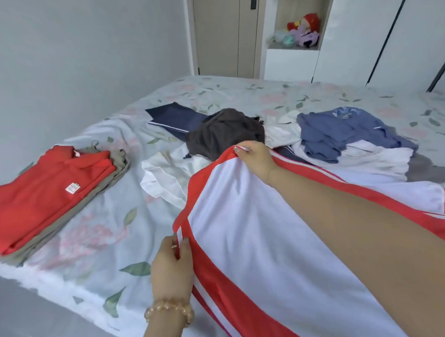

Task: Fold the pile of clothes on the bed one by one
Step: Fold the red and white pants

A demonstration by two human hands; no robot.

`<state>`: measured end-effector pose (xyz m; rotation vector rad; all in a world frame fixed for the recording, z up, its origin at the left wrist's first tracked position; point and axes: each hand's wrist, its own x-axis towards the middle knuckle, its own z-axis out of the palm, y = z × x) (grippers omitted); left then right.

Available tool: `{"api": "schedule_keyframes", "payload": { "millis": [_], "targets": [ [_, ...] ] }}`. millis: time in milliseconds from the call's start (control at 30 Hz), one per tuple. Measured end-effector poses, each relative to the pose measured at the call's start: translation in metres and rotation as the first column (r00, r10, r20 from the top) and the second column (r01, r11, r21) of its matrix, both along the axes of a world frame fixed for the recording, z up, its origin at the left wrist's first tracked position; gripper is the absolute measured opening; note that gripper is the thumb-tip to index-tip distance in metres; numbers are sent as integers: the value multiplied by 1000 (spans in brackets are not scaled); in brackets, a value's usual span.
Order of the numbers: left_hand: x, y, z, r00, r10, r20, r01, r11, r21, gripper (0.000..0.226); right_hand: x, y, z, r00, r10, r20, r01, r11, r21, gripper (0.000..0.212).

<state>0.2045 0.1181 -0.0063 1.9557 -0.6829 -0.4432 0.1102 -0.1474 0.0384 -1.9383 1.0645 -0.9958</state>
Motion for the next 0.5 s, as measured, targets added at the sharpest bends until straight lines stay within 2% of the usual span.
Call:
{"api": "schedule_keyframes", "payload": {
  "millis": [167, 267, 400, 500],
  "targets": [
    [0, 4, -3, 992, 46, 118, -60, 992, 113, 15, 37, 6, -19, 990, -13, -142, 0, 996, -90, 19],
    [3, 6, -9, 990, 50, 135, -73, 982, 172, 16, 22, 14, -18, 951, 60, -302, -92, 991, -93, 39],
    [1, 4, -18, 988, 76, 131, -100, 978, 185, 20, -21, 42, -14, 842, 209, -497, -232, 973, 15, 72],
    [-11, 3, -12, 966, 143, 213, -192, 954, 231, 44, -64, 71, -10, 722, 251, -645, -261, 962, 82, 69]
  ]
}}
